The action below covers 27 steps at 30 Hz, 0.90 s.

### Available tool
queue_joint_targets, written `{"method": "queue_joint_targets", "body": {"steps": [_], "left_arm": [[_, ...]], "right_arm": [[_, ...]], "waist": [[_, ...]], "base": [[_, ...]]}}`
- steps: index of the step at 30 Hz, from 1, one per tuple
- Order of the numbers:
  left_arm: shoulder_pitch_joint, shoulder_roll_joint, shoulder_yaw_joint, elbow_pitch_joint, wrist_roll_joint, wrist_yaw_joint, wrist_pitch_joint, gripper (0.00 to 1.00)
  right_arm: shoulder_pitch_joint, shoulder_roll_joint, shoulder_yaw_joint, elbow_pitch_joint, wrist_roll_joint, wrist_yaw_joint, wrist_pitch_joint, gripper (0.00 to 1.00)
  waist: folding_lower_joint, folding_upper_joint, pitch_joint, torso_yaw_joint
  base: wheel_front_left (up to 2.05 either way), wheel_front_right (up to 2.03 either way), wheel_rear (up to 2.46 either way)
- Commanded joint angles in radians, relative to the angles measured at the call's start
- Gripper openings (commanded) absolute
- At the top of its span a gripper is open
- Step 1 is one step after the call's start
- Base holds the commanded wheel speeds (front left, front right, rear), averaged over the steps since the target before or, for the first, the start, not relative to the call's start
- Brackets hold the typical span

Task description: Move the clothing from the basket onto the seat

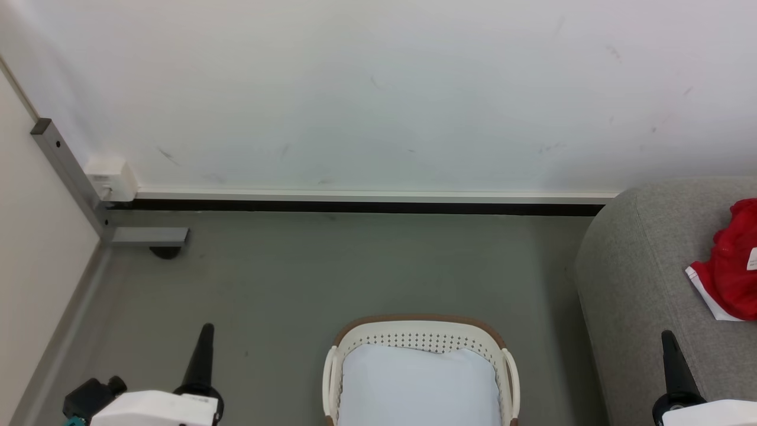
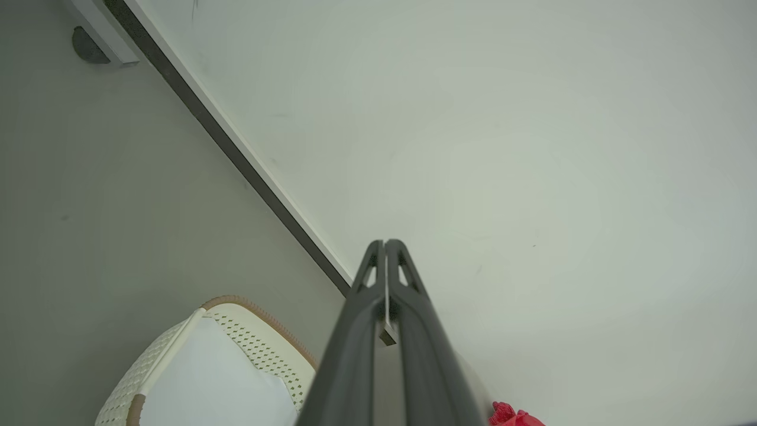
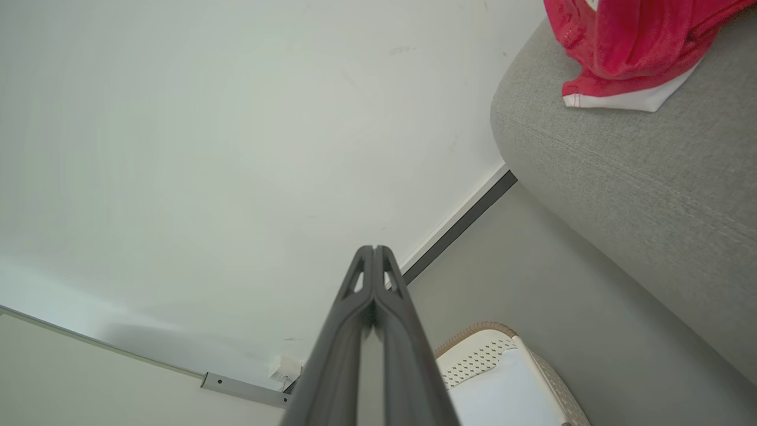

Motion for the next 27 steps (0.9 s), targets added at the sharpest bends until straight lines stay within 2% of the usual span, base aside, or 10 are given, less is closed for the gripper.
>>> {"method": "queue_joint_targets", "body": {"steps": [1, 27], "left_arm": [[-0.002, 0.002, 0.009, -0.016, -0.036, 0.001, 0.010, 0.00], [0.006, -0.002, 0.048, -0.041, -0.263, 0.001, 0.075, 0.00]], "right_arm": [[-0.018, -0.002, -0.010, -0.015, 0.038, -0.001, 0.010, 0.00], [-0.029, 0.006, -0.038, -0.031, 0.264, -0.002, 0.072, 0.00]], "waist": [[-0.0001, 0.0000, 0.001, 0.000], [-0.0001, 0.0000, 0.008, 0.005]], "base": [[0.00, 0.00, 0.00], [0.00, 0.00, 0.00]]}}
